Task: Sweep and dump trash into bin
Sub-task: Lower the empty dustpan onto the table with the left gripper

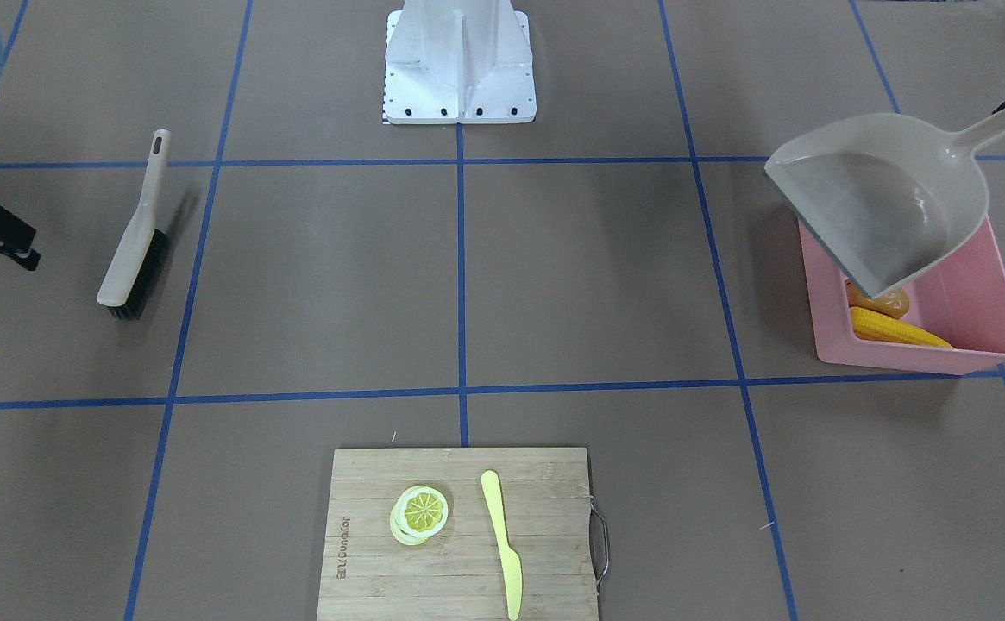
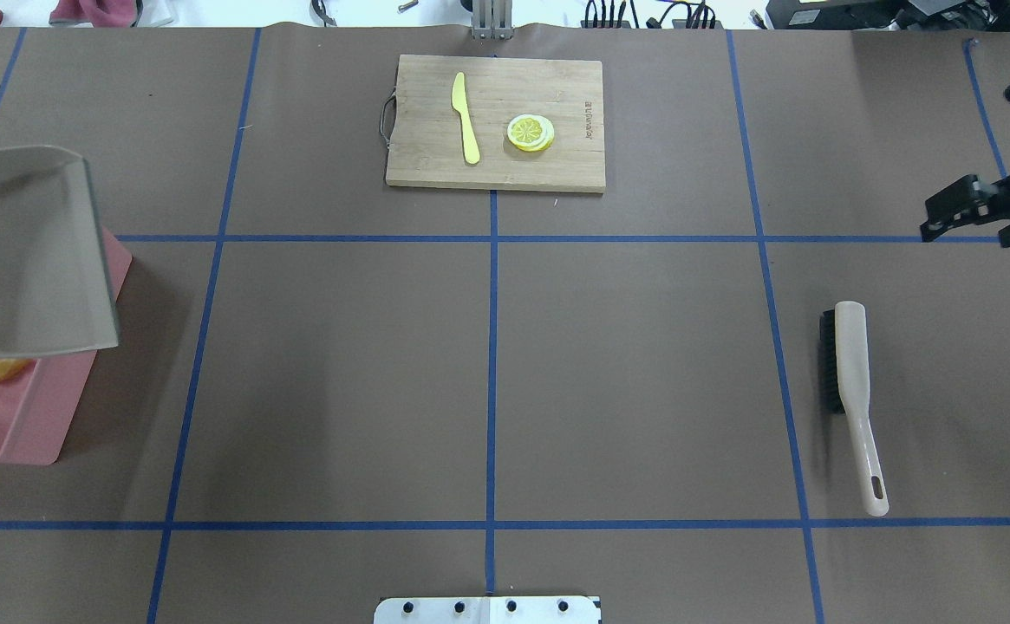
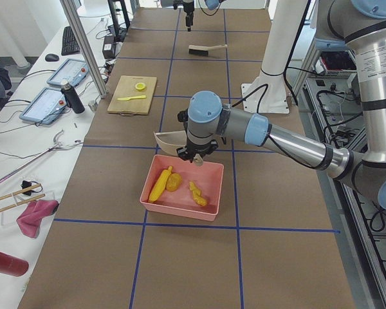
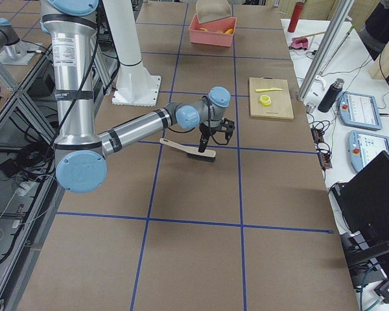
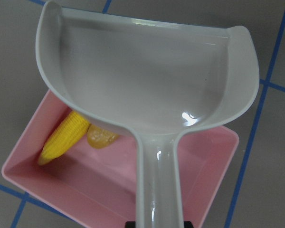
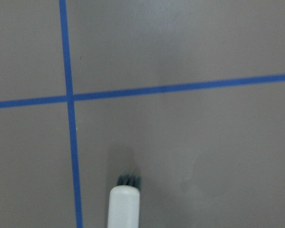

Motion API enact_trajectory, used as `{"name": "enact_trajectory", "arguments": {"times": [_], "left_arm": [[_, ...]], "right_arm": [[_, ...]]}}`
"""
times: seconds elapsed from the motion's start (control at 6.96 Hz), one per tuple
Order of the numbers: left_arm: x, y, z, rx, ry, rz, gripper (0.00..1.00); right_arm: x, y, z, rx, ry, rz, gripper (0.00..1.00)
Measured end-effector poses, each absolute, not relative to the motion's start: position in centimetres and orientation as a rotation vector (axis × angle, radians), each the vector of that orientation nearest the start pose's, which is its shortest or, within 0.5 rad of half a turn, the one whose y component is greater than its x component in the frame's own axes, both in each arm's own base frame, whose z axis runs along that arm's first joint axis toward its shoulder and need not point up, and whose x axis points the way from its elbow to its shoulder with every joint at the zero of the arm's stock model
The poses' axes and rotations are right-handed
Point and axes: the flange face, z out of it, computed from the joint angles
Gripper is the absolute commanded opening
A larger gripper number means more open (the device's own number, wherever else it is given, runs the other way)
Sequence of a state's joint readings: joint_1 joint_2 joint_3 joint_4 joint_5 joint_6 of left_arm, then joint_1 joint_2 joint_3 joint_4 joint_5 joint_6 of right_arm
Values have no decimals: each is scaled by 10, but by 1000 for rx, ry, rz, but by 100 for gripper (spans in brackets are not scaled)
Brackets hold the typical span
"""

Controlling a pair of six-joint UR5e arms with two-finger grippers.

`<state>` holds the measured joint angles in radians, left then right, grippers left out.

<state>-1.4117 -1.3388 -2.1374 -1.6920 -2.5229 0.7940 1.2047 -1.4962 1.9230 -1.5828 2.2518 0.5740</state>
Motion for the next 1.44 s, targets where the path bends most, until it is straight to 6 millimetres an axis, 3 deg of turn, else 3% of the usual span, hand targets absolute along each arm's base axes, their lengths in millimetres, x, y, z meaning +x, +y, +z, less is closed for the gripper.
{"name": "enact_trajectory", "arguments": {"times": [0.29,0.57,0.72,1.01,1.15,1.44], "left_arm": [[87,-406,430,776,811,1151,0],[183,-417,412,824,838,1301,0],[235,-424,407,847,873,1360,0],[324,-426,396,860,914,1427,0],[354,-426,385,855,923,1422,0],[383,-432,373,837,941,1393,3]], "right_arm": [[-40,-525,506,113,-703,14,100],[5,-525,566,59,-671,54,100],[13,-524,586,38,-663,48,100],[17,-522,595,47,-664,-8,100],[16,-523,590,56,-680,-19,100],[17,-521,591,50,-699,-19,100]]}}
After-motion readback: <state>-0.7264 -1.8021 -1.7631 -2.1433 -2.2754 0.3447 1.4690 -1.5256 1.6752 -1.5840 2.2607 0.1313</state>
